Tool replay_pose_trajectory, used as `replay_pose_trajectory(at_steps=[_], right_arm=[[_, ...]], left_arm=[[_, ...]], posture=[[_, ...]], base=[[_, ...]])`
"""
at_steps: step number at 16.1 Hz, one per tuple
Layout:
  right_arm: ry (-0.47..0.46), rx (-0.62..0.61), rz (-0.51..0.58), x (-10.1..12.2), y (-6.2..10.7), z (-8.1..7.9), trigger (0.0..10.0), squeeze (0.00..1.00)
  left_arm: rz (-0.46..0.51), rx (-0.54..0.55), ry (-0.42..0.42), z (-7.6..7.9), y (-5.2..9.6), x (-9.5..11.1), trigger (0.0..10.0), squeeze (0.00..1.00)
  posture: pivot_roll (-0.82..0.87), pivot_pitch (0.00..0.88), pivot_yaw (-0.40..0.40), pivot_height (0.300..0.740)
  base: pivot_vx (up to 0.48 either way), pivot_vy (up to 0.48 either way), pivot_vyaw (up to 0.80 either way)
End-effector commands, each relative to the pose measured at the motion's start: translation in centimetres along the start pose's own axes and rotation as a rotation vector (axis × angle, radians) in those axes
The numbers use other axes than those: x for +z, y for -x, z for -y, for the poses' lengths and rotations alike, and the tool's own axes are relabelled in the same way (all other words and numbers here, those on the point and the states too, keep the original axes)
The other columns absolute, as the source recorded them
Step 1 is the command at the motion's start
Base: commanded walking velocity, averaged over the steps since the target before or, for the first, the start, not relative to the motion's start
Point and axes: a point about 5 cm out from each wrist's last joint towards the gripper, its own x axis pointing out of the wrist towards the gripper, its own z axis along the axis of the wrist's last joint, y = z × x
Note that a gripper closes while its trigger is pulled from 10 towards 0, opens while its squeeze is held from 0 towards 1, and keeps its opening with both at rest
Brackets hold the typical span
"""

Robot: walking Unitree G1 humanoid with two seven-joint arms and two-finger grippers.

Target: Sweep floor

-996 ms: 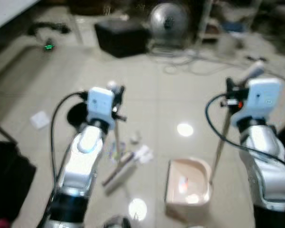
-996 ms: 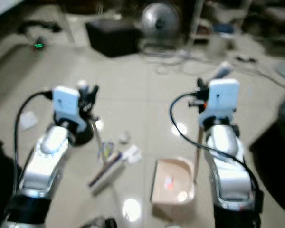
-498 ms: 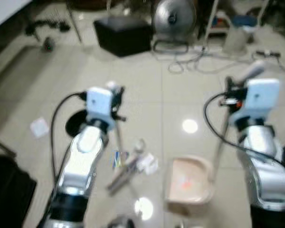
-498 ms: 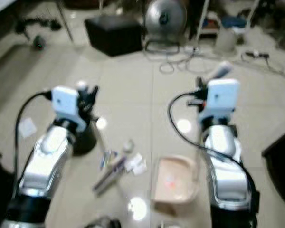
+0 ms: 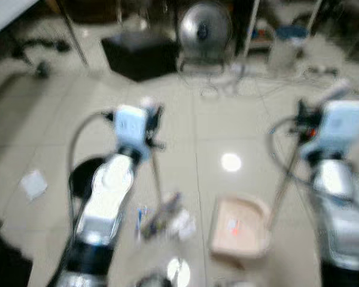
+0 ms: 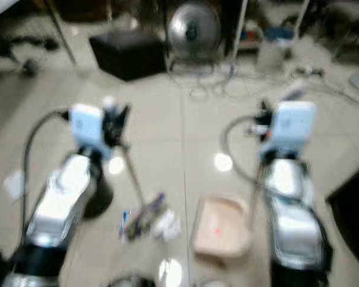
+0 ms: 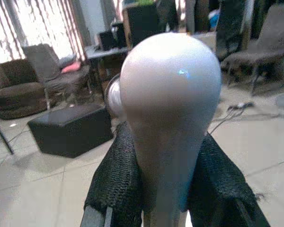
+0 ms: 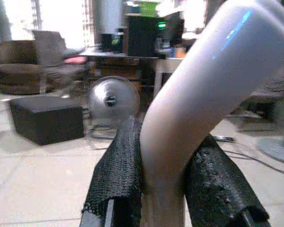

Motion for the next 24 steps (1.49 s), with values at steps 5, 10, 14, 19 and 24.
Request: replay_pose_trajectory(at_steps=[5, 10, 14, 19, 24], right_arm=[[0.01, -0.018, 0.004, -0.2, -0.5, 0.6, 10.0, 0.0], [0.073, -0.049, 0.01, -1.7, -1.0, 1.6, 10.0, 0.0], [0.061, -0.043, 0.009, -2.8, -1.0, 2.3, 10.0, 0.0], [0.063, -0.013, 0.052, -3.9, -2.2, 2.0, 10.0, 0.0], [0.118, 0.041, 0.099, -4.5, -2.8, 1.5, 10.0, 0.0]], left_arm=[[0.0, 0.011, 0.019, 0.2, 0.1, 0.2, 10.0, 0.0], [-0.006, 0.082, 0.09, 0.2, 0.1, -0.8, 10.0, 0.0], [-0.006, 0.046, 0.116, 1.4, -0.9, -1.5, 10.0, 0.0], [0.04, 0.086, 0.038, 0.8, -2.3, -1.5, 10.0, 0.0], [0.103, 0.121, 0.044, 1.0, -3.5, -0.9, 10.0, 0.0]], posture=[[-0.09, 0.108, 0.06, 0.74], [-0.07, 0.134, 0.048, 0.74], [-0.05, 0.195, 0.052, 0.74], [-0.02, 0.29, 0.105, 0.74], [0.0, 0.345, 0.119, 0.74]], base=[[0.0, 0.0, 0.0], [0.0, 0.0, 0.0], [0.0, 0.0, 0.0], [0.0, 0.0, 0.0], [0.0, 0.0, 0.0]])
